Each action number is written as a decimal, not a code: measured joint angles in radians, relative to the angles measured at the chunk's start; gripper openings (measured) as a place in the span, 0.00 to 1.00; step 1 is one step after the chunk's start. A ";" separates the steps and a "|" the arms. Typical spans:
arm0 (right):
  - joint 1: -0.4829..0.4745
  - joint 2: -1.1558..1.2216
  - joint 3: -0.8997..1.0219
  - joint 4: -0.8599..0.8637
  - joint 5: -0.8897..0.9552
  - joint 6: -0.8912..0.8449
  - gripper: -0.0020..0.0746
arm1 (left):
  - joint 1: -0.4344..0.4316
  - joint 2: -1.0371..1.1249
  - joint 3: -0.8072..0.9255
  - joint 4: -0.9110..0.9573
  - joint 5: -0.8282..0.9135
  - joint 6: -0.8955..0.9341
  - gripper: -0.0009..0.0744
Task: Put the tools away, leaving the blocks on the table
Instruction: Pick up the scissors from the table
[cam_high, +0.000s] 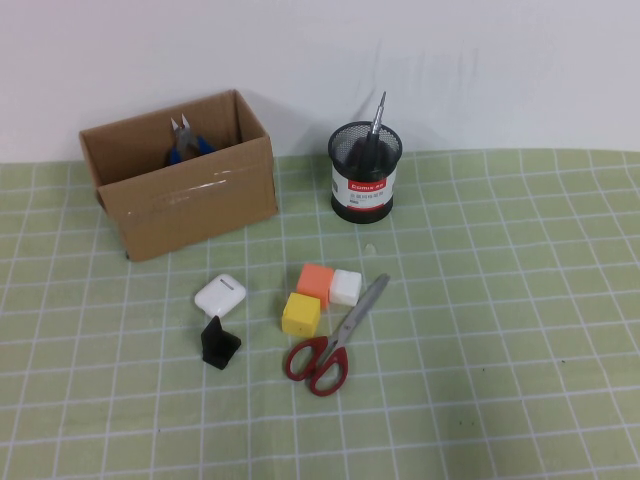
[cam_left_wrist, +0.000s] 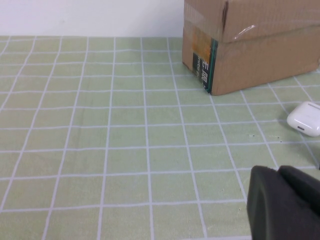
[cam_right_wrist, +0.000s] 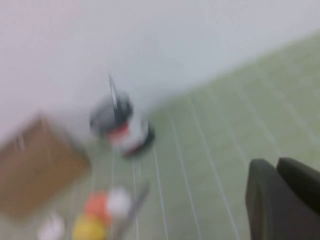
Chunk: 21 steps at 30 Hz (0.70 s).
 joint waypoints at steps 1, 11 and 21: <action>0.000 0.070 -0.066 -0.020 0.068 0.000 0.01 | 0.000 0.000 0.000 0.000 0.000 0.000 0.01; 0.000 0.785 -0.544 -0.166 0.525 -0.121 0.01 | 0.000 0.000 0.000 0.000 0.002 0.000 0.01; 0.292 1.382 -0.931 -0.197 0.635 -0.383 0.01 | 0.000 0.000 0.000 0.000 0.002 0.000 0.01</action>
